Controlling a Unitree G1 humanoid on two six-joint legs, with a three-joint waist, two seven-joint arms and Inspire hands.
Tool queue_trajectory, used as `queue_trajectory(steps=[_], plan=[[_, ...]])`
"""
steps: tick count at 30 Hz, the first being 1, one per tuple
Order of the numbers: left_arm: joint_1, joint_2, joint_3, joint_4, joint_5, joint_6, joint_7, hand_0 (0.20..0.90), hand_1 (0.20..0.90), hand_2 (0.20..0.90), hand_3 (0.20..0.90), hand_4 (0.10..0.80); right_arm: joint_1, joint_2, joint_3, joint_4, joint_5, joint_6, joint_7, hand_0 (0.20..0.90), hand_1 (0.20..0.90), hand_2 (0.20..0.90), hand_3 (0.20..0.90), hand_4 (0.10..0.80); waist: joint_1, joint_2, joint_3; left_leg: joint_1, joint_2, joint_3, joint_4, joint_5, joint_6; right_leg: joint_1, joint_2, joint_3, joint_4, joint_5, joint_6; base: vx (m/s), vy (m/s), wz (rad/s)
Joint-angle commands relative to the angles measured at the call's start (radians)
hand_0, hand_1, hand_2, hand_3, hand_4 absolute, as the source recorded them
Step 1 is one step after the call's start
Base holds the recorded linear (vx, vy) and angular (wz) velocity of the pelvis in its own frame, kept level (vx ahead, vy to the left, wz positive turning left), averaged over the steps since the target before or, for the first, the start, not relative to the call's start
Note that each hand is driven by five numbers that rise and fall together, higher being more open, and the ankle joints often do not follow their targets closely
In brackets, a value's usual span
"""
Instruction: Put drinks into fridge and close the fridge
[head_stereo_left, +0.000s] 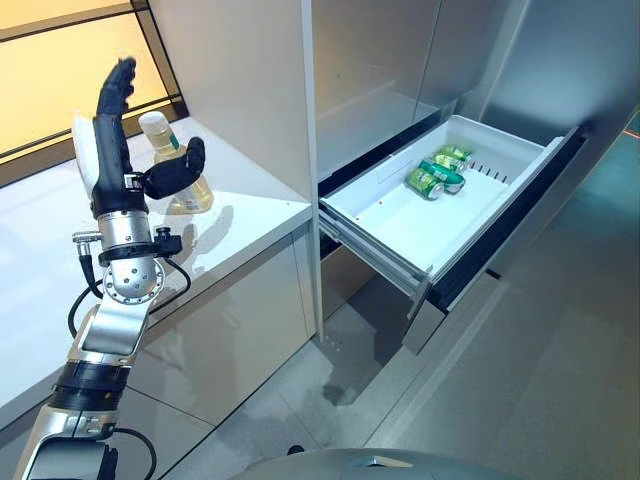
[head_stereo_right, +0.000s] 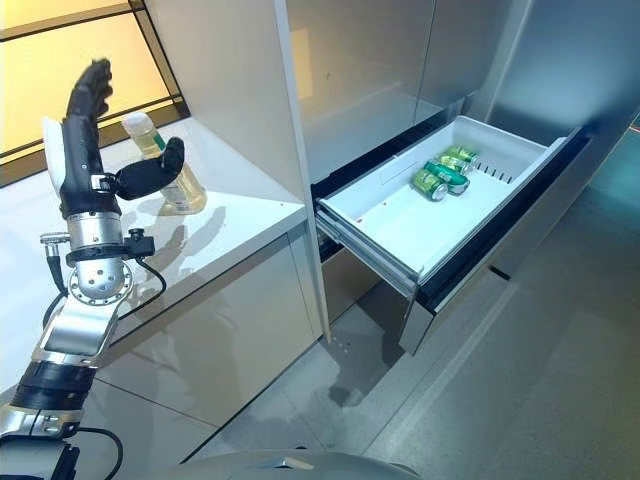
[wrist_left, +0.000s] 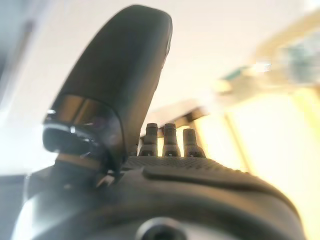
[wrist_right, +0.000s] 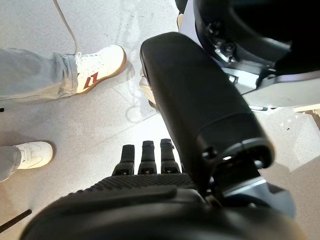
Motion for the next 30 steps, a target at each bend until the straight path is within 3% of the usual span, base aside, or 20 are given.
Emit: queue_trajectory(steps=[1, 9, 15, 30], plan=[[-0.166, 0.055, 0.022, 0.030, -0.031, -0.010, 0.022, 0.900, 0.900, 0.900, 0.900, 0.800, -0.093, 0.029, -0.035, -0.007, 0.033, -0.025, 0.002, 0.900, 0.900, 0.900, 0.900, 0.800, 0.003, -0.002, -0.042, 0.027, -0.012, -0.052, 0.007, -0.145, -0.005, -0.021, -0.023, 0.068, 0.027, -0.037, 0.095, 0.000, 0.000, 0.00], [-0.192, 0.054, 0.008, 0.109, -0.087, 0.056, 0.039, 0.900, 0.900, 0.900, 0.900, 0.800, -0.098, 0.026, -0.032, -0.008, 0.028, -0.011, 0.005, 0.900, 0.900, 0.900, 0.900, 0.800, -0.007, 0.002, -0.043, 0.031, -0.014, -0.045, 0.009, -0.145, -0.004, -0.022, -0.024, 0.074, 0.028, -0.035, 0.098, 0.000, 0.000, 0.00], [-0.204, 0.024, 0.004, 0.135, -0.244, 0.061, -0.012, 0.900, 0.900, 0.900, 0.900, 0.800, -0.100, 0.025, -0.028, -0.010, 0.026, -0.005, 0.007, 0.900, 0.900, 0.900, 0.900, 0.800, -0.011, 0.002, -0.046, 0.032, -0.015, -0.042, 0.009, -0.147, -0.004, -0.024, -0.024, 0.075, 0.027, -0.033, 0.100, 0.000, 0.000, 0.00], [-0.229, -0.031, 0.001, 0.175, -0.426, 0.074, -0.069, 0.900, 0.900, 0.900, 0.900, 0.800, -0.104, 0.022, -0.016, -0.020, 0.019, 0.011, 0.015, 0.900, 0.900, 0.900, 0.900, 0.800, -0.020, 0.004, -0.046, 0.035, -0.015, -0.035, 0.011, -0.147, -0.003, -0.024, -0.027, 0.077, 0.030, -0.031, 0.102, 0.000, 0.000, 0.00]])
